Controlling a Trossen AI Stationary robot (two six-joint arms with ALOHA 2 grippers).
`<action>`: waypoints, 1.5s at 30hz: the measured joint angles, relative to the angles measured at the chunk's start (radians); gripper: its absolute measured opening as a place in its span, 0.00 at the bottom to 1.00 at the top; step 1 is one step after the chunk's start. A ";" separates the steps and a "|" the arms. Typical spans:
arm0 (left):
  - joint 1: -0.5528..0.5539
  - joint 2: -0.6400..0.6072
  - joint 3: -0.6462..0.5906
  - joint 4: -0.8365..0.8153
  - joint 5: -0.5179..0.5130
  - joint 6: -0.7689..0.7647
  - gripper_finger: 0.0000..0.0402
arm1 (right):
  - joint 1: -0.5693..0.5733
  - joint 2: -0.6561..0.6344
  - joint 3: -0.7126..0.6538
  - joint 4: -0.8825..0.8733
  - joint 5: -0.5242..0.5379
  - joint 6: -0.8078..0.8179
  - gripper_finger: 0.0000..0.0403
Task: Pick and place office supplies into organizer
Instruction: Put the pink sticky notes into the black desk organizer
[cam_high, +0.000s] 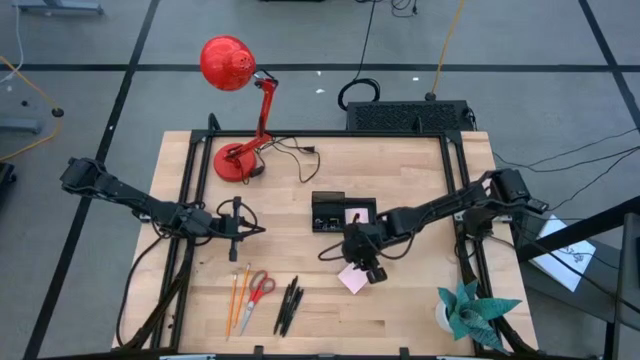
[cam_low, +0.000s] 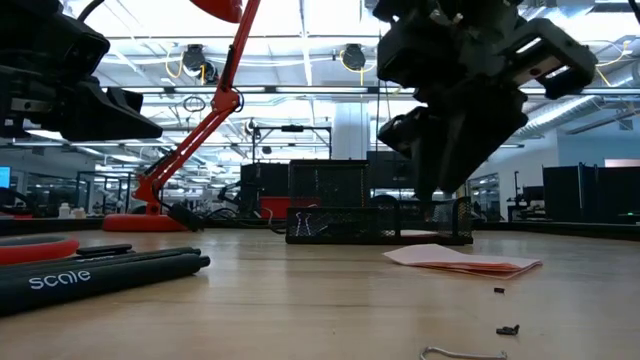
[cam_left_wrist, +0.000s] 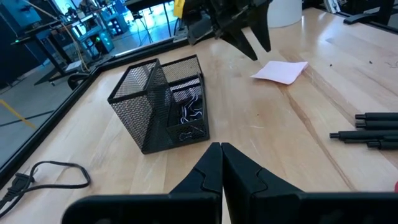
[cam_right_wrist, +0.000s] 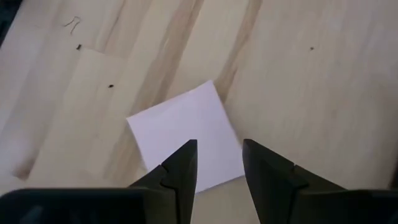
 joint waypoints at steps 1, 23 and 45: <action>0.000 0.000 0.000 -0.001 0.000 0.003 0.01 | -0.005 0.000 0.000 0.001 0.005 -0.018 0.31; 0.000 0.000 0.000 -0.007 -0.003 0.015 0.01 | -0.027 0.132 0.000 0.066 0.003 -0.159 0.31; 0.000 0.000 0.000 -0.010 -0.003 0.013 0.01 | -0.025 0.135 0.000 0.069 -0.057 -0.151 0.31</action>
